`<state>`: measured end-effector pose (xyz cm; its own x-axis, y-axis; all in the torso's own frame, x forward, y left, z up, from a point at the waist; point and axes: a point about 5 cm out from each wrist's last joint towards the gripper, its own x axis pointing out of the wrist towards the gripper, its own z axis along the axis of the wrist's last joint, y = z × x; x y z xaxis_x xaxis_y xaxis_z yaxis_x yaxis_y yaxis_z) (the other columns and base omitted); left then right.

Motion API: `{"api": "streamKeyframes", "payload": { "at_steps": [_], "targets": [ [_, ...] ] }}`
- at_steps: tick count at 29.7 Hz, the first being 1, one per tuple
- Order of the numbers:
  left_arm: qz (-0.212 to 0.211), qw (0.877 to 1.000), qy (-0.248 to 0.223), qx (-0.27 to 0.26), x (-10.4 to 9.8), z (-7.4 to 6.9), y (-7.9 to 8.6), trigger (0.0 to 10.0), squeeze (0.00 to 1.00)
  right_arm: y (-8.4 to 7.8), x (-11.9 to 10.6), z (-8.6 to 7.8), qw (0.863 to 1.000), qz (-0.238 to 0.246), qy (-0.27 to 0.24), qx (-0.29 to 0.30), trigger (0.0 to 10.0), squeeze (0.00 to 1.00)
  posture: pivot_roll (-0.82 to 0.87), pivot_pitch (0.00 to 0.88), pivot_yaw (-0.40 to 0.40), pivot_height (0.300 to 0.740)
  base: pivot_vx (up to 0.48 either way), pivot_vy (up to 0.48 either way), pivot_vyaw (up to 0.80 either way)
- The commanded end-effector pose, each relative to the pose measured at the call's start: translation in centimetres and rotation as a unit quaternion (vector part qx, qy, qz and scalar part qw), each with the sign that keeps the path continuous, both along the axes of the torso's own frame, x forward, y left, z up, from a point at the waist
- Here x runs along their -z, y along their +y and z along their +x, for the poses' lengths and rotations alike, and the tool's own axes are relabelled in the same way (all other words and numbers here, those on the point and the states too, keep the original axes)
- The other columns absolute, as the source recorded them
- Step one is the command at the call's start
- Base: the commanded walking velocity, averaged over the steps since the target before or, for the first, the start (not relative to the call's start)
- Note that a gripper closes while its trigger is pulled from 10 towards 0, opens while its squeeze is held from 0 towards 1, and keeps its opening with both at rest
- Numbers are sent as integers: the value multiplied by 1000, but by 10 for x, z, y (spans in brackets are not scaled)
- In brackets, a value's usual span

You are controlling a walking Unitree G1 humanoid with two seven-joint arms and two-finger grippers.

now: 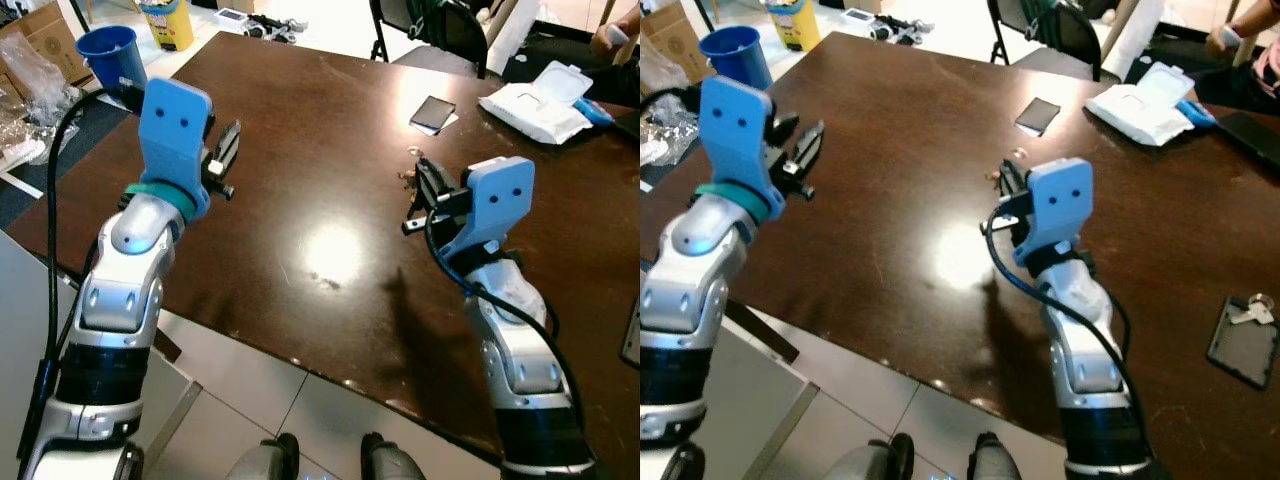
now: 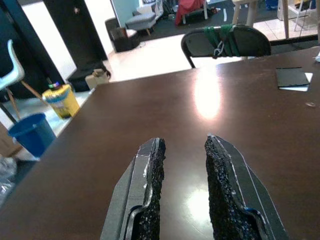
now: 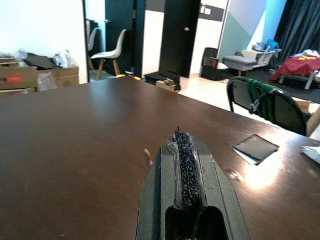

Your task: Hang keys on a hook

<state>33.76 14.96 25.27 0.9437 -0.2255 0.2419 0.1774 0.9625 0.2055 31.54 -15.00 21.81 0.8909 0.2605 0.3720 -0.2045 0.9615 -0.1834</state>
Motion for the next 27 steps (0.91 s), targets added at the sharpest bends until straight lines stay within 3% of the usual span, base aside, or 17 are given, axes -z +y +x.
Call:
{"api": "streamKeyframes", "payload": {
  "at_steps": [1, 5, 10, 15, 27],
  "targets": [
    [6, 1000, 7, 7, 4, -3, -1, 10000, 0, 4, 3, 0, 1000, 2, 0, -6, 10000, 0, 59, 112, 136, 740, 0, 0, 0],
    [30, 999, 5, 18, 6, -4, -8, 10000, 0, 3, 10, 0, 1000, -23, 15, -4, 10000, 0, 48, 117, 128, 740, 0, 0, 0],
    [26, 999, 8, 26, 10, -11, -15, 10000, 0, 9, 11, -4, 999, -19, 17, -47, 10000, 0, 58, 130, 97, 740, 0, 0, 0],
    [19, 999, 15, 33, 13, -18, -21, 10000, 0, 10, 13, -4, 998, -23, 22, -54, 10000, 0, 66, 131, 90, 740, 0, 0, 0],
    [15, 999, 14, 32, 12, -17, -22, 10000, 0, 3, 7, -2, 999, -18, 16, -41, 10000, 0, 19, 133, 85, 740, 0, 0, 0]
  ]
}}
